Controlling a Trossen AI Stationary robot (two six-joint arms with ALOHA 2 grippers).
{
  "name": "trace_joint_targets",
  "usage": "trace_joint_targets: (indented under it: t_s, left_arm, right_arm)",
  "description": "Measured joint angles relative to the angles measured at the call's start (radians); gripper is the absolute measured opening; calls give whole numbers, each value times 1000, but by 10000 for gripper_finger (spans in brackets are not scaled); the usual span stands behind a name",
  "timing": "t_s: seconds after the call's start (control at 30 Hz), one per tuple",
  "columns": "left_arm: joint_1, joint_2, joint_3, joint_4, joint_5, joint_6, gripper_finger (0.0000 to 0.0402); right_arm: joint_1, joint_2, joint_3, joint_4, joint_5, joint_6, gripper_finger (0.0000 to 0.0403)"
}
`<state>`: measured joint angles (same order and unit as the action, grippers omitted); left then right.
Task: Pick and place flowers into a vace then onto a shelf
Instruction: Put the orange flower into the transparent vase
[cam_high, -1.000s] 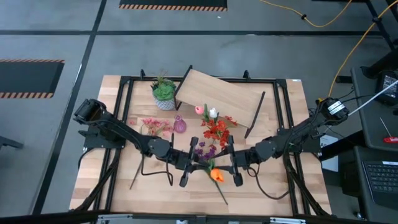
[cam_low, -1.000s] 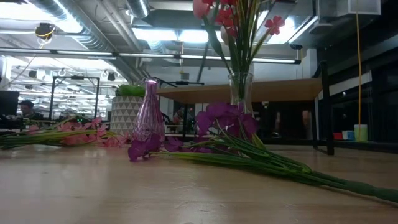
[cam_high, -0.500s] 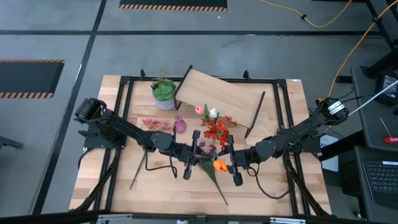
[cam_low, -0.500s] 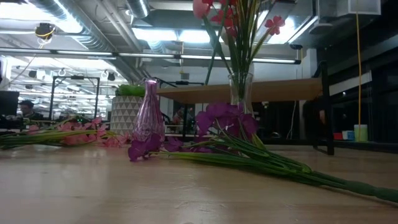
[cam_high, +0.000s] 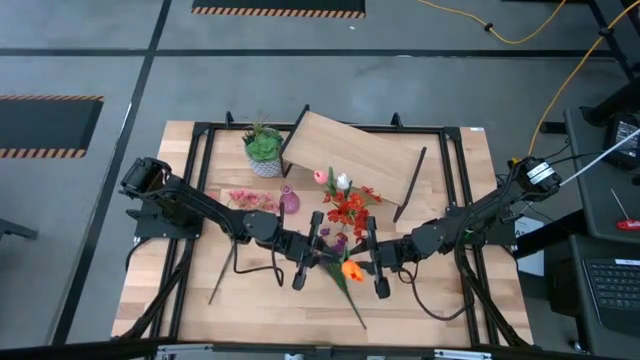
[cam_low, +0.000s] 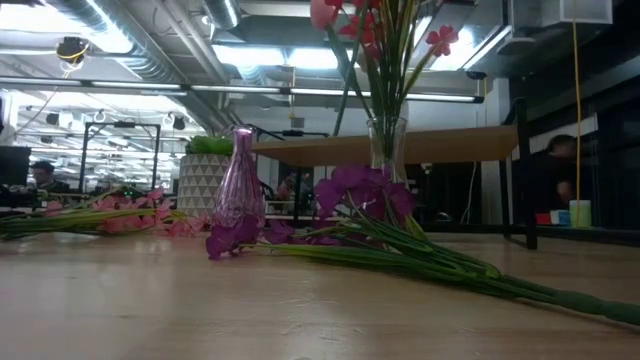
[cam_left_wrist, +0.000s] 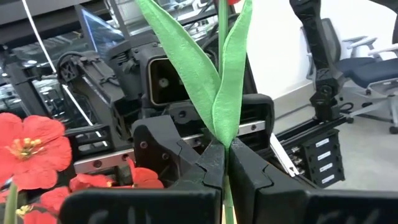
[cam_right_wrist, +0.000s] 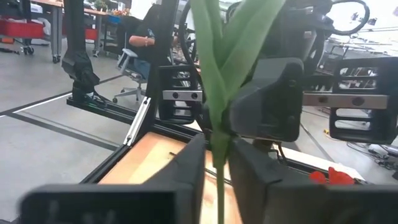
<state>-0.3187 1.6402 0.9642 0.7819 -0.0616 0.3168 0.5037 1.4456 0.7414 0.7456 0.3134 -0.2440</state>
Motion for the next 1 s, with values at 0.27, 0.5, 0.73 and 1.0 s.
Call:
trace_joint_targets:
  t_s: [0.27,0.5,0.73,1.0]
  left_arm:
    - [0,0,0,-1,4,-1,3]
    - [0,0,0,-4,4,-5,9]
    - [-13,0,0,-10,-13,-18,50]
    - [-69,-18,0,-50,-169,-42,101]
  right_arm:
    - [0,0,0,0,0,3,11]
    - [0,0,0,-1,0,14,6]
    - [1,0,0,-9,-2,30,3]
    - [1,-2,0,-27,-3,33,2]
